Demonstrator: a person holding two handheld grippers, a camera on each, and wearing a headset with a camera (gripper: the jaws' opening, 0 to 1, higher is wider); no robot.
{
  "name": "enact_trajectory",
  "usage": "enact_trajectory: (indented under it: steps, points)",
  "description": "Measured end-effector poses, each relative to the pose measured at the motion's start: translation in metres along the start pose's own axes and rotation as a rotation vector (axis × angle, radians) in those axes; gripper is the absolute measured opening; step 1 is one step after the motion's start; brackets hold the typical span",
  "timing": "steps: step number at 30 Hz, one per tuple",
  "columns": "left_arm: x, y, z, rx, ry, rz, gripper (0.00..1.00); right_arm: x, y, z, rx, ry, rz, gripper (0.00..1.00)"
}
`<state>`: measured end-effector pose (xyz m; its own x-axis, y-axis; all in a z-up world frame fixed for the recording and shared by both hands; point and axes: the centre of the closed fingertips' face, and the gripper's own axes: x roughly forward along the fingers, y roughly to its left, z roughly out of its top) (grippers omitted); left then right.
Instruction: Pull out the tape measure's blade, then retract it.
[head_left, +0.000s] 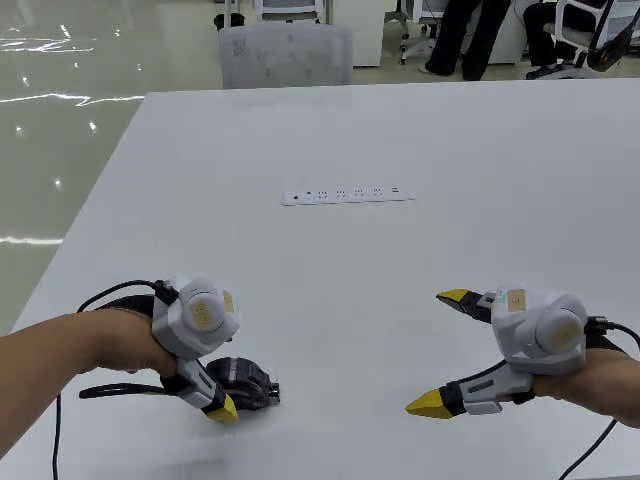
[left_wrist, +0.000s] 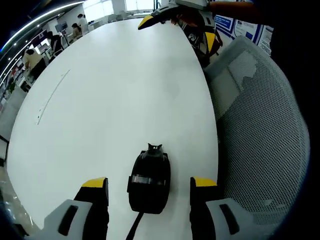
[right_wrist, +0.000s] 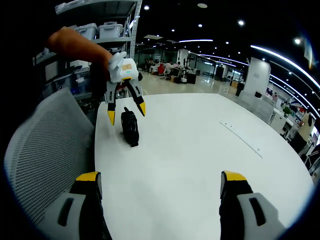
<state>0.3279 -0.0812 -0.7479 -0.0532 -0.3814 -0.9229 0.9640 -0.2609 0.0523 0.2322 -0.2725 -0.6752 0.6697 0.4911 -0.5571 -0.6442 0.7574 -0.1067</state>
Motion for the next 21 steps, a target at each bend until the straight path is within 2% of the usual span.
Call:
enact_trajectory:
  steps: [3, 5, 8, 11, 13, 18, 21]
  points:
    - [0.002, -0.002, -0.001, 0.003, 0.003, -0.008, 0.56, 0.004, 0.004, 0.001, -0.007, 0.002, 0.010, 1.00]
    - [0.002, -0.004, 0.000, 0.016, 0.000, -0.017, 0.48, 0.006, 0.007, 0.004, -0.007, -0.001, 0.019, 1.00]
    - [0.003, -0.004, -0.004, 0.032, 0.022, -0.012, 0.36, 0.007, 0.009, 0.006, -0.006, -0.008, 0.027, 1.00]
    - [0.004, -0.002, -0.005, 0.028, 0.024, 0.000, 0.34, 0.010, 0.009, 0.008, -0.014, -0.010, 0.027, 1.00]
    - [0.004, 0.001, -0.005, 0.052, 0.023, 0.020, 0.31, 0.011, 0.009, 0.009, -0.014, -0.009, 0.031, 1.00]
    - [0.005, 0.000, -0.005, 0.076, 0.015, 0.013, 0.30, 0.019, 0.014, 0.012, -0.025, -0.004, 0.055, 1.00]
    - [0.004, -0.004, -0.006, 0.129, 0.020, -0.007, 0.30, 0.027, 0.018, 0.012, -0.020, 0.006, 0.080, 0.98]
